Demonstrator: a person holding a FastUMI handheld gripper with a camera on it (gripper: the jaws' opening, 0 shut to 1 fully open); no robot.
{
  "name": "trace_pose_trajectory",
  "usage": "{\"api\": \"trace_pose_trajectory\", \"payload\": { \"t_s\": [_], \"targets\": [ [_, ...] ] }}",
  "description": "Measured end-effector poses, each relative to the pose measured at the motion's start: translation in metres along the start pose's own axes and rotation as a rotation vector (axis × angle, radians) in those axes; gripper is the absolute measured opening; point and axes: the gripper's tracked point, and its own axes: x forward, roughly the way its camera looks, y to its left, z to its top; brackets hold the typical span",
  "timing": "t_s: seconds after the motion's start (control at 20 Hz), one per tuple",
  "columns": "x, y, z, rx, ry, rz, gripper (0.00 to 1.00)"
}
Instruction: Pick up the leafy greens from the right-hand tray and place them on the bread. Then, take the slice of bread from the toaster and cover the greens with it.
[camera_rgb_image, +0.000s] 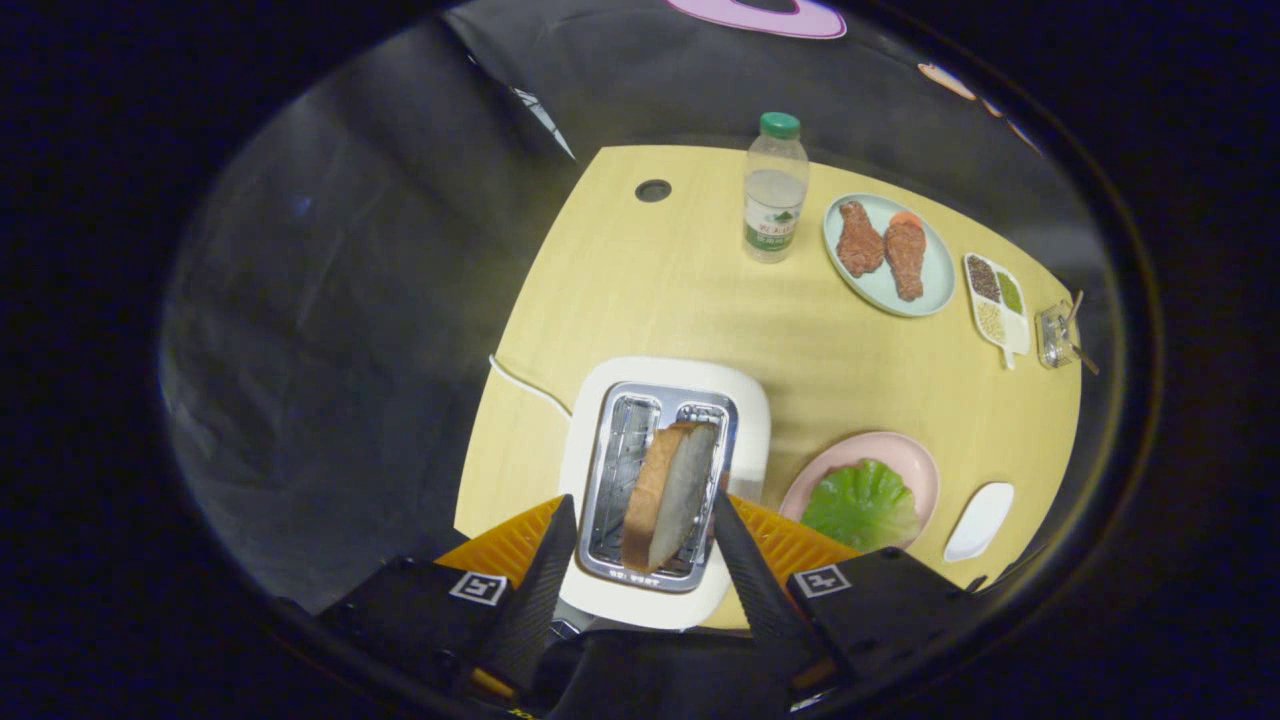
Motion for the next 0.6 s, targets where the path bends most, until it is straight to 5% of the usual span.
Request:
{"api": "trace_pose_trajectory", "payload": {
  "t_s": [0.55,0.6],
  "targets": [
    [0.003,-0.029,-0.014,0.003,0.024,-0.091,0.11],
    [0.0,-0.03,-0.014,0.003,0.015,-0.086,0.1]
  ]
}}
